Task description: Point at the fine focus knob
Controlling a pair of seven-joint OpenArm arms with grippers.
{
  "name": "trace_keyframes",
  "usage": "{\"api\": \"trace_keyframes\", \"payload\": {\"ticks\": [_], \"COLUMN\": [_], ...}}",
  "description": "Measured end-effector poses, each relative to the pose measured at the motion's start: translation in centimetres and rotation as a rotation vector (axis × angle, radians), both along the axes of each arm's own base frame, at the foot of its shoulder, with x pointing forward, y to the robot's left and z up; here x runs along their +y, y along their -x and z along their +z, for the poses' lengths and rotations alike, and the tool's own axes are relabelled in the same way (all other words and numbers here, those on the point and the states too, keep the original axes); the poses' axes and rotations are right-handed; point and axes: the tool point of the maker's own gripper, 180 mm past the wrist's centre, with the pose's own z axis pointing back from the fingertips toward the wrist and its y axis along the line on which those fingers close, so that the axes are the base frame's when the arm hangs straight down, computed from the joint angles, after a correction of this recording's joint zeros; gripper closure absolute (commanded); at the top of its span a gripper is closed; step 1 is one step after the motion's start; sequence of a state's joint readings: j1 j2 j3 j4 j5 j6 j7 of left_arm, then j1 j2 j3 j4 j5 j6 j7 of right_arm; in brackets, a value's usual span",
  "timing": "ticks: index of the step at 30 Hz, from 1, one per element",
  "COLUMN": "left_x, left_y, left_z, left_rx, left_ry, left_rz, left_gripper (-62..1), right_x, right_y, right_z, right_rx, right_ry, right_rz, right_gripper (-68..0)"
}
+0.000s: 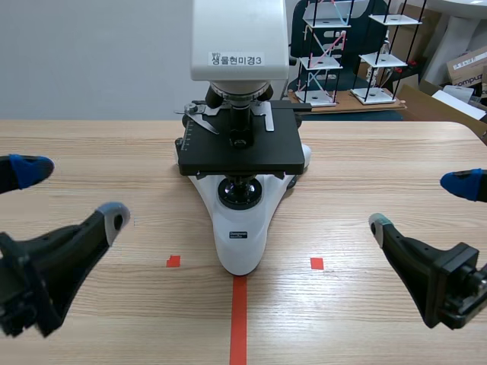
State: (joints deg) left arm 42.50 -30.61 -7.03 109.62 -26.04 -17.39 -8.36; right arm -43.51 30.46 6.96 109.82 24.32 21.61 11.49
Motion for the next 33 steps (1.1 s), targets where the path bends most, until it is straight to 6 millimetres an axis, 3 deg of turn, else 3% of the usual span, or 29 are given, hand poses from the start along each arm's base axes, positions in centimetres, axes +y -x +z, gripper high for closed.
{"api": "trace_keyframes", "payload": {"ticks": [4, 6, 8, 12, 15, 17, 25, 33], "left_x": [-0.1, 0.0, 0.0, 0.0, 0.0, 0.0, -0.7, -0.7], "left_y": [0.1, 0.1, 0.1, 0.1, 0.1, 0.1, 0.7, 0.7], "left_z": [-0.1, -0.4, -0.5, -0.5, -0.5, -0.5, -1.2, -1.1], "left_rx": [0.008, 0.021, 0.025, 0.025, 0.024, 0.025, 0.014, 0.012], "left_ry": [-0.004, -0.014, -0.018, -0.018, -0.017, -0.018, -0.094, -0.088], "left_rz": [-0.007, -0.005, -0.004, -0.004, -0.004, -0.004, -0.067, -0.065], "left_gripper": [-62.3, -62.3, -62.3, -62.3, -62.3, -62.3, -62.3, -62.3], "right_x": [0.0, 0.0, 0.0, 0.0, -0.8, -1.7, -6.3, -6.4], "right_y": [0.0, 0.0, 0.0, 0.0, -0.8, -1.8, -6.3, -11.3], "right_z": [0.0, 0.0, 0.0, -0.4, -1.1, -1.4, -4.6, -6.4], "right_rx": [0.000, 0.000, 0.000, 0.005, 0.023, 0.019, 0.032, 0.001], "right_ry": [0.000, 0.000, 0.004, 0.042, 0.073, 0.080, 0.066, -0.012], "right_rz": [0.000, 0.000, 0.002, 0.010, -0.013, -0.048, -0.191, -0.183], "right_gripper": [-60.3, -56.8, -48.7, -26.0, -10.9, -4.4, -0.6, -0.5]}}
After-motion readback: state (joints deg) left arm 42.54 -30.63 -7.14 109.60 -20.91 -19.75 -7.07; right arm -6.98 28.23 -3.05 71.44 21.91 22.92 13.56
